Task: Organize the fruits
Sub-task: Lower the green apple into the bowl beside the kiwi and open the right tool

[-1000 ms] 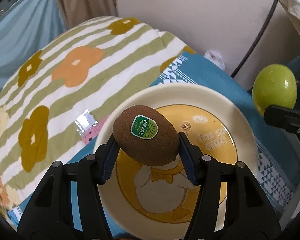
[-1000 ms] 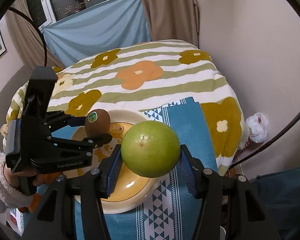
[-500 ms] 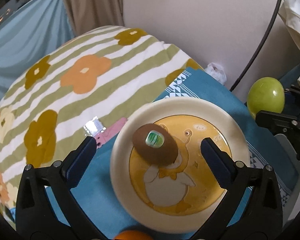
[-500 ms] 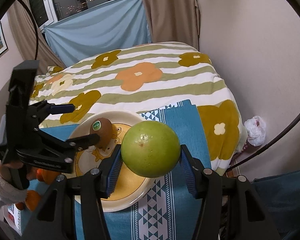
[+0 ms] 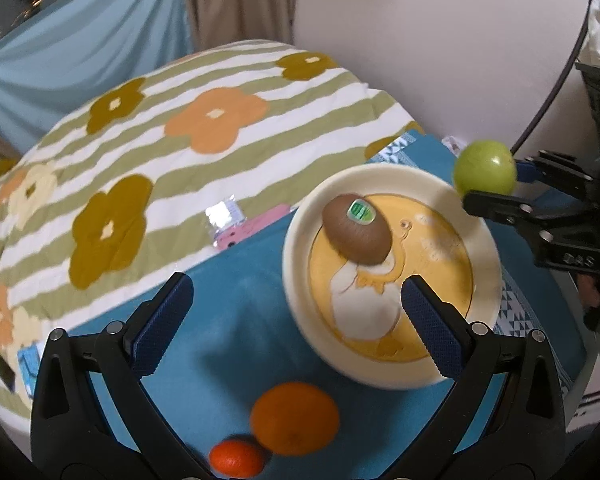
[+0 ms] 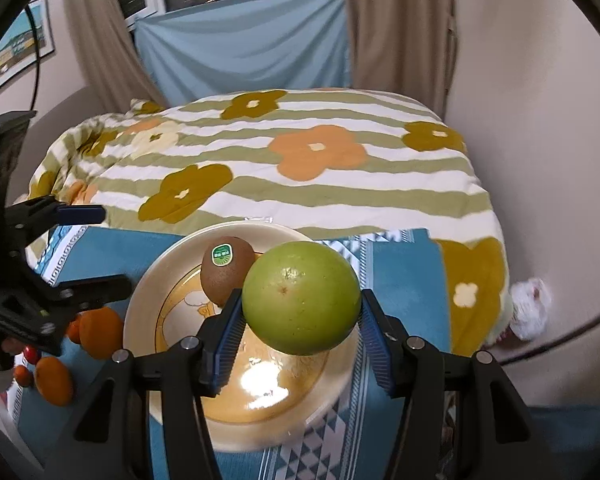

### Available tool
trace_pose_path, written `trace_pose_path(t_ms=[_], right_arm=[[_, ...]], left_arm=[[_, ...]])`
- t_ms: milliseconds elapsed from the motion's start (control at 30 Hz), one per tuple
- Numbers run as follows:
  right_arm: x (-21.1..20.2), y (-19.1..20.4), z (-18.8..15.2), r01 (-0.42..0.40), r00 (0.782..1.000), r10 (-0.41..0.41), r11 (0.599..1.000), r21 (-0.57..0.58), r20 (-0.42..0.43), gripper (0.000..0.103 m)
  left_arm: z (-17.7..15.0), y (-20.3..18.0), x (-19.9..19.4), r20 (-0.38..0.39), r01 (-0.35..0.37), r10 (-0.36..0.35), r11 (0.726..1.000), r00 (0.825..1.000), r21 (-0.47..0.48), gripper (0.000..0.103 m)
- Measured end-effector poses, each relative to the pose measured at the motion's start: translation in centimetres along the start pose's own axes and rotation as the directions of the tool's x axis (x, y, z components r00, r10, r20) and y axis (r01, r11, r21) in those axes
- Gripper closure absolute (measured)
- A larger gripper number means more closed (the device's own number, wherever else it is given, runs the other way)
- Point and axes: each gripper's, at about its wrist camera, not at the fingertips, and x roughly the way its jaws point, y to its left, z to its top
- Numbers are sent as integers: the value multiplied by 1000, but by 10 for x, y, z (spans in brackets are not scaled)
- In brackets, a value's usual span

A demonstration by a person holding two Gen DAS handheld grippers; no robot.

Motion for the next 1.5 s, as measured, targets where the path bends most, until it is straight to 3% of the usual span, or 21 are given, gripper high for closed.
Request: trace_pose_path(t_ms=[333,567,600,633,700,1100,1500], right_arm=[[47,20,-1,-15,997,0,981,-194,-79,51],[55,17,-6,0,998,-13,981,-193,-62,50],[53,17,-5,-1,999,-8,982,-187,-50,40],[50,16,-4,-4,999,-2,984,-179,-34,22],[47,15,-2,-14,1000,10,985,-174,-20,2],[14,18,-3,-28,1000,28,987,-161,0,1],[-76,31,-7,-6,998,12,994,-109,57,1]], left_arm=[[-19,22,-3,-16,-3,2,997,1000,-73,0],[-20,25,-3,-20,-11,9,996,1000,-85,0],[-20,26,-3,-21,-13,11,996,1000,-90,0],[-21,26,-4,-21,-14,12,995,1000,-95,0],[-23,27,-6,-22,-13,11,995,1000,-103,0],[-23,26,-33,-16,-69,67,985,998,-159,0],[-47,0,-111,26,-162,169,972,985,-168,0]])
